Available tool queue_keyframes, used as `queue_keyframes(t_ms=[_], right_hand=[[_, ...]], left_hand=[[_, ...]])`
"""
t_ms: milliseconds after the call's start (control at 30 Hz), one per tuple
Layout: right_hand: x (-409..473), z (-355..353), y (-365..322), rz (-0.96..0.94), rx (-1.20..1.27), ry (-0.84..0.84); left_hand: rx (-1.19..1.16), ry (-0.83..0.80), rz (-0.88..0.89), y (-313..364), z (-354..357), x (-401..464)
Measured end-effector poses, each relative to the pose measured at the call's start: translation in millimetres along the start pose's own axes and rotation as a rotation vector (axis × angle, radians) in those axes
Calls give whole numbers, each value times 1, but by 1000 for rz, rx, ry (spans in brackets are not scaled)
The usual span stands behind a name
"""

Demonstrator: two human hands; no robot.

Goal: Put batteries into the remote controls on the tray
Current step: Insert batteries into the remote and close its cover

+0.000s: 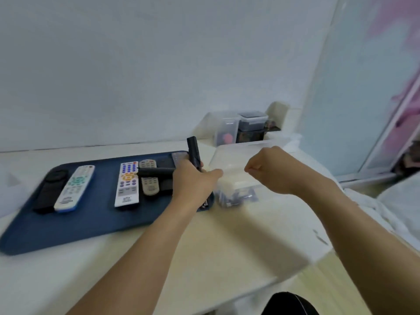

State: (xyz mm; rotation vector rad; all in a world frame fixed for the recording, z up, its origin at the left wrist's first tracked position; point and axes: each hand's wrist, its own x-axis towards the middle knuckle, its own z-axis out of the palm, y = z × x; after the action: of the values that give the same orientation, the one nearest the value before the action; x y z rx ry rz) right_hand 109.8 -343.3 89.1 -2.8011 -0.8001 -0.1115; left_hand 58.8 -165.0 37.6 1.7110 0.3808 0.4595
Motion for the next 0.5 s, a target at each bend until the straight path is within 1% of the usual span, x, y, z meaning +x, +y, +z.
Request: queue_keyframes(t_ms=[100,233,267,333,433,500], right_hand=[[4,16,15,50,77,-41],[-1,23,27,143,285,-46],[-1,23,29,155,287,-79],[-1,24,30,162,198,-139],[1,29,27,198,178,-140],[2,32,25,195,165,-179]], left_hand=[[92,13,-18,-12,13,-3],[134,-63,-13,-19,15,-1],[127,-88,4,-18,15,-2],[110,-127,35,-18,14,-4],[129,-141,49,-20,13,-7],[129,-146,54,-22,12,-9]])
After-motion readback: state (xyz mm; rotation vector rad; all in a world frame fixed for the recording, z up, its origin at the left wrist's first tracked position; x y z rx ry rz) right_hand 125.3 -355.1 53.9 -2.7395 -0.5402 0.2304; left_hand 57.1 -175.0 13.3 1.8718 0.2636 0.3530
